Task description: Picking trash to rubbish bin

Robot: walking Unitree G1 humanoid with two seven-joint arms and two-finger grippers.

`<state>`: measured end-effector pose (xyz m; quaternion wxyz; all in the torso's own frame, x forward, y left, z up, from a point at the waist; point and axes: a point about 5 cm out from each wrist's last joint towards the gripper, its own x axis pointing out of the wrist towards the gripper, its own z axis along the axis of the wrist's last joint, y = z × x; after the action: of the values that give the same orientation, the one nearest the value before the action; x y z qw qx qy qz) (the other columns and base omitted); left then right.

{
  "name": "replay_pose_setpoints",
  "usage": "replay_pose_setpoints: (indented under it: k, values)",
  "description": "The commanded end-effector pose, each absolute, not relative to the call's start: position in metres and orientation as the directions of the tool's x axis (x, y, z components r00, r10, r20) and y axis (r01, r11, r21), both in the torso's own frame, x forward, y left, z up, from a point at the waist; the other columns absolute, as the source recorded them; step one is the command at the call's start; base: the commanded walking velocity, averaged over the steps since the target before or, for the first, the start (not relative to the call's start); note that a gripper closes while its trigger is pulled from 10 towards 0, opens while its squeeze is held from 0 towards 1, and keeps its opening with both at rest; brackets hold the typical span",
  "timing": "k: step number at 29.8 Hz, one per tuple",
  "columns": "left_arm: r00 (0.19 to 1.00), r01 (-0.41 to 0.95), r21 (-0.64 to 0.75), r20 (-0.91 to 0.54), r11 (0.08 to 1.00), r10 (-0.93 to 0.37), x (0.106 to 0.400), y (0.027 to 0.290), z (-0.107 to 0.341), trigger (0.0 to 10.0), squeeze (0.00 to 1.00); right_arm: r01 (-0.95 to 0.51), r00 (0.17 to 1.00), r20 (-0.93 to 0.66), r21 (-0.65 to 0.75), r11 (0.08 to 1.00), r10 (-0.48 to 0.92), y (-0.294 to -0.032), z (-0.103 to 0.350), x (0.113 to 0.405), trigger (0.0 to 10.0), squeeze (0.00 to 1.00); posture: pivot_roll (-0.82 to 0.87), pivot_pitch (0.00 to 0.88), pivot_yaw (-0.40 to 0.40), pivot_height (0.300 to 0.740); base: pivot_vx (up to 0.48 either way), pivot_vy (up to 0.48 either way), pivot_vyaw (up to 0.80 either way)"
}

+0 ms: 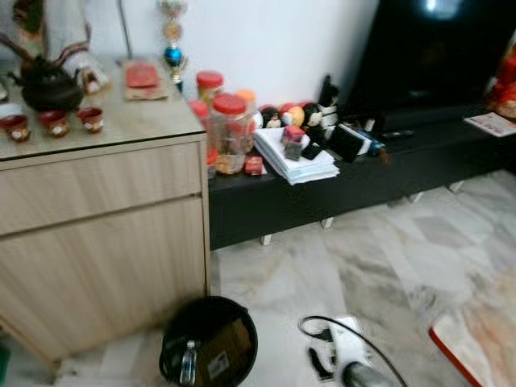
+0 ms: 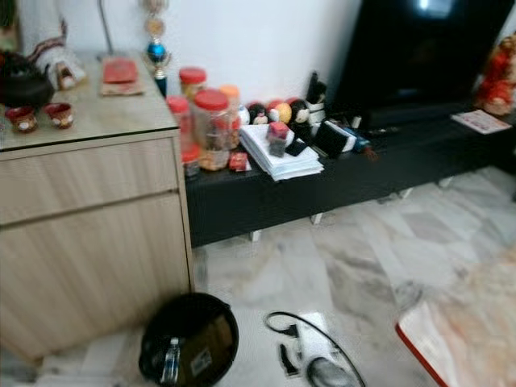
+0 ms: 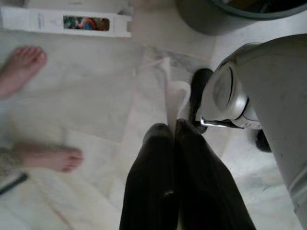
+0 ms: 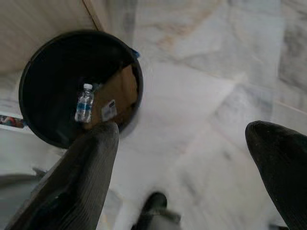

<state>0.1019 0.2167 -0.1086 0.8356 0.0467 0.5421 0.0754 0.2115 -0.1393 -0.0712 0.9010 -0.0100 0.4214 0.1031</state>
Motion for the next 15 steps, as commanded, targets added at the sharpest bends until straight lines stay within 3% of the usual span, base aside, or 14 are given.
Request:
replay_pose_setpoints:
  k: [1, 2, 6, 7, 8, 9, 11, 15]
  values:
    - [0.570, 0.041, 0.152, -0.816, 0.988, 0.102, 0.144, 0.205, -0.095, 10.0, 0.00, -0.188, 0.628, -0.764, 0.037, 0.982, 0.149, -0.155, -0.070, 0.212, 10.0, 0.00, 0.10, 0.000, -0.114, 0.740, 0.000, 0.000, 0.00]
    - [0.570, 0.041, 0.152, -0.816, 0.988, 0.102, 0.144, 0.205, -0.095, 10.0, 0.00, -0.188, 0.628, -0.764, 0.037, 0.982, 0.149, -0.155, -0.070, 0.212, 10.0, 0.00, 0.10, 0.000, -0.114, 0.740, 0.000, 0.000, 0.00]
    - [0.682, 0.290, 0.210, -0.730, 0.934, -0.047, 0.165, 0.199, -0.081, 10.0, 0.00, -0.274, 0.624, -0.755, 0.029, 0.961, 0.201, -0.148, -0.067, 0.217, 10.0, 0.00, 0.11, 0.000, -0.115, 0.740, 0.000, 0.000, 0.00]
    - [0.682, 0.290, 0.210, -0.730, 0.934, -0.047, 0.165, 0.199, -0.081, 10.0, 0.00, -0.274, 0.624, -0.755, 0.029, 0.961, 0.201, -0.148, -0.067, 0.217, 10.0, 0.00, 0.11, 0.000, -0.115, 0.740, 0.000, 0.000, 0.00]
    - [0.724, 0.403, 0.227, -0.672, 0.887, -0.157, 0.178, 0.196, -0.067, 10.0, 0.00, -0.311, 0.631, -0.741, 0.030, 0.950, 0.230, -0.144, -0.064, 0.222, 10.0, 0.00, 0.11, 0.000, -0.115, 0.740, 0.000, 0.000, 0.00]
    - [0.724, 0.403, 0.227, -0.672, 0.887, -0.157, 0.178, 0.196, -0.067, 10.0, 0.00, -0.311, 0.631, -0.741, 0.030, 0.950, 0.230, -0.144, -0.064, 0.222, 10.0, 0.00, 0.11, 0.000, -0.115, 0.740, 0.000, 0.000, 0.00]
    - [0.828, 0.434, 0.228, -0.482, 0.872, -0.287, 0.215, 0.186, -0.008, 10.0, 0.00, -0.361, 0.646, -0.709, 0.042, 0.932, 0.282, -0.136, -0.056, 0.233, 10.0, 0.00, 0.13, 0.000, -0.125, 0.740, 0.000, 0.000, 0.00]
    - [0.886, 0.394, 0.235, -0.353, 0.889, -0.300, 0.240, 0.180, 0.028, 10.0, 0.00, -0.386, 0.661, -0.685, 0.040, 0.922, 0.307, -0.131, -0.050, 0.241, 10.0, 0.00, 0.13, 0.000, -0.129, 0.740, 0.000, 0.000, 0.00]
